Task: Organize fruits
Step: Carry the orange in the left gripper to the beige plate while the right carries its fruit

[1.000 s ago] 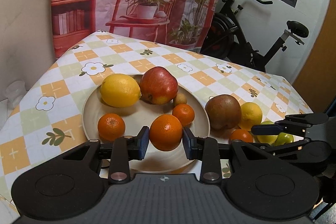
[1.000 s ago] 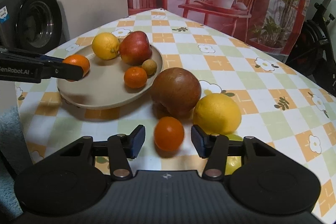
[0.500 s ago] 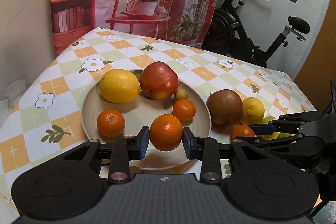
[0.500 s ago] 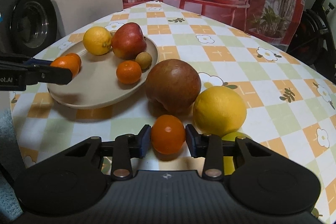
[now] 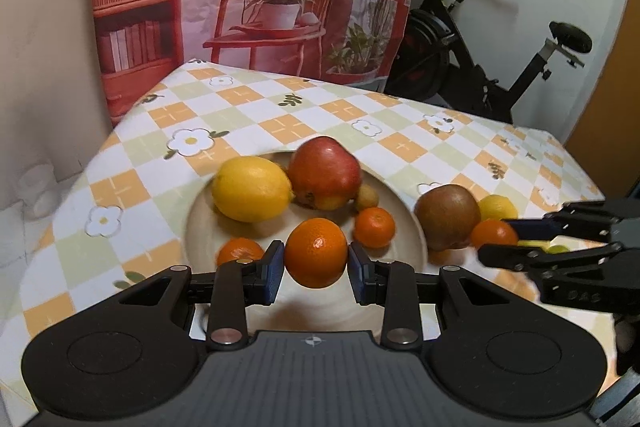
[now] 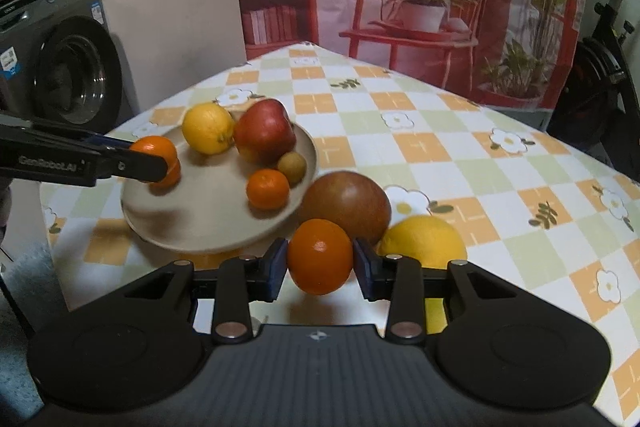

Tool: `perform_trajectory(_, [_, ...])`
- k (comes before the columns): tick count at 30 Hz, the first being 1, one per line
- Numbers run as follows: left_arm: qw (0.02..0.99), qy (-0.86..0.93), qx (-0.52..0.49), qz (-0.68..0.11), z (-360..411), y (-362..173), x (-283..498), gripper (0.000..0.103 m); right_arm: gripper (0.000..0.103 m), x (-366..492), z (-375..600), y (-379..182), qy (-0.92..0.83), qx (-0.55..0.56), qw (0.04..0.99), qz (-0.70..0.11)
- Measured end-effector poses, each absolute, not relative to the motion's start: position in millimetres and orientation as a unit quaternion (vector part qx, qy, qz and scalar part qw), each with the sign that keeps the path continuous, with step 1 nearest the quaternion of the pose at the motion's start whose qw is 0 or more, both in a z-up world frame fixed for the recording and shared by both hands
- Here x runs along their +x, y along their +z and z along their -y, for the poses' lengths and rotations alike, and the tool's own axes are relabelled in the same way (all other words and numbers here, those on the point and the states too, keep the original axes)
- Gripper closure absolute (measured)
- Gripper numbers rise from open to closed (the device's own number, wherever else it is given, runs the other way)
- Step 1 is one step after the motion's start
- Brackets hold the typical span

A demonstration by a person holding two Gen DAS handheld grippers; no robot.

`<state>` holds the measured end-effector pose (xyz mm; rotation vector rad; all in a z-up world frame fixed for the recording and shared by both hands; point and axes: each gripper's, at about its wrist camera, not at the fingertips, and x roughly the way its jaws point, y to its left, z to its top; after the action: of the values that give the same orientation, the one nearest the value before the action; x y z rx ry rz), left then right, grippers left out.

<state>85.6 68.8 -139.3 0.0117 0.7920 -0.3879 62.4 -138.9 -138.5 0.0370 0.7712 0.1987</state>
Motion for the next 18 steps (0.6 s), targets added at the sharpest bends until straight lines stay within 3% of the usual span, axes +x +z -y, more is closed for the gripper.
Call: perform_trajectory(18, [0.901,-0.171,0.008,-0.399,-85.4,-143.5,99.4,0.067,0.065,90.8,110.6,-129.9,0.138,-0.009,0.920,-0.366])
